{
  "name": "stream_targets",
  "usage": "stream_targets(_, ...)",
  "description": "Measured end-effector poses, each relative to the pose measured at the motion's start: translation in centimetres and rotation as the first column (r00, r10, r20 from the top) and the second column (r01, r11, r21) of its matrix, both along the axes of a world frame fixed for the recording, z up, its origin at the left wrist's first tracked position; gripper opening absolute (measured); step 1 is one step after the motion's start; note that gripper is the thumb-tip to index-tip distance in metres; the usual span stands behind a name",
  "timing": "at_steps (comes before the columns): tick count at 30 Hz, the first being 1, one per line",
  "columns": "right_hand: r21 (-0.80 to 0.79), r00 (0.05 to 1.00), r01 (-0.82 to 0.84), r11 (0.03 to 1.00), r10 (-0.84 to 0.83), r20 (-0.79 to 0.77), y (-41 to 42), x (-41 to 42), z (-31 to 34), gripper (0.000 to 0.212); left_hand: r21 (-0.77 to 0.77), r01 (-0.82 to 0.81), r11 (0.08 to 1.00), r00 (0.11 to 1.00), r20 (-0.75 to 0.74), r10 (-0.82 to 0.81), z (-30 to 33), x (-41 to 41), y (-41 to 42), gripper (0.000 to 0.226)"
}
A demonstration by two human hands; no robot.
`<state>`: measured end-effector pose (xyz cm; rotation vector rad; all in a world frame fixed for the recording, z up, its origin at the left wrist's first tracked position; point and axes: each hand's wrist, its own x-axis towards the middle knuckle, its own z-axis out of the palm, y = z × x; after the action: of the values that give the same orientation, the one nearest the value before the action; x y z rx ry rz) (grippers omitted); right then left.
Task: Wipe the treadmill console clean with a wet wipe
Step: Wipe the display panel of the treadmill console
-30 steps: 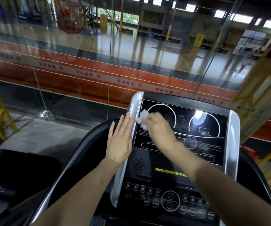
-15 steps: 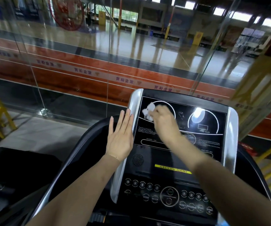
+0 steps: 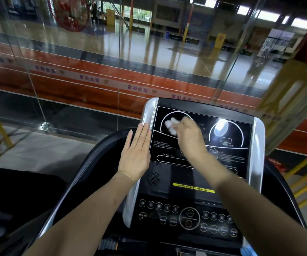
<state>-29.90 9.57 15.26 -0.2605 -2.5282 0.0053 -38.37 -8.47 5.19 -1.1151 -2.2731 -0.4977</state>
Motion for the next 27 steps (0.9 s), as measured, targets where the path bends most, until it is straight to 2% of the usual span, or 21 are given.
stream_targets(3,-0.026,0.988,-0.152,0.988,0.153,0.018,-1.8,5.1,-5.4,0.024,0.008,0.003,1.0,1.0,0.004,-0.003,0.1,0.2,0.2,0.066)
stream_targets(6,-0.004,0.968,-0.246,0.969,0.246,0.045,-1.8,5.6,-5.0,0.031,0.02,-0.006,1.0,1.0,0.013,0.006,0.0,0.6,0.3,0.068)
stream_targets(10,-0.051,0.998,0.041,0.998,-0.044,-0.051,1.8,-0.6,2.3,0.024,-0.004,-0.018,1.0,1.0,0.018,0.018,0.0,0.6,0.3,0.07)
stream_targets(11,-0.078,0.996,0.066,0.995,-0.071,-0.058,2.4,-1.4,3.2,0.024,-0.007,-0.016,1.0,1.0,0.021,0.016,0.0,0.6,0.3,0.07)
stream_targets(13,-0.074,0.995,0.083,0.994,-0.086,-0.044,2.0,-0.7,2.5,0.023,-0.01,-0.009,1.0,1.0,0.029,0.009,0.1,0.7,0.2,0.07)
stream_targets(16,-0.064,0.999,0.03,0.997,-0.031,-0.016,-0.3,4.0,-2.9,0.024,0.009,-0.007,1.0,0.999,0.034,0.006,0.1,0.7,0.2,0.068)
stream_targets(18,-0.08,0.997,-0.076,0.994,0.075,-0.015,-1.5,6.7,-5.6,0.026,0.022,0.008,1.0,0.999,0.049,-0.009,0.2,0.7,0.2,0.066)
stream_targets(20,-0.052,0.986,-0.169,0.984,0.169,-0.014,-1.1,6.4,-5.1,0.017,0.029,0.008,1.0,0.999,0.053,-0.01,0.2,0.8,0.1,0.066)
stream_targets(21,-0.05,0.987,-0.159,0.986,0.159,-0.018,-0.4,5.2,-3.8,0.016,0.03,0.008,1.0,0.998,0.056,-0.01,0.3,0.8,0.1,0.066)
stream_targets(25,-0.083,0.985,0.077,0.994,-0.089,-0.148,2.9,-0.7,3.0,0.014,0.026,0.015,1.0,0.998,0.058,-0.016,0.2,0.7,0.0,0.065)
stream_targets(27,-0.074,0.978,0.083,0.994,-0.095,-0.183,2.7,-0.3,2.8,0.016,0.036,0.03,0.999,0.997,0.063,-0.032,0.2,0.7,-0.1,0.065)
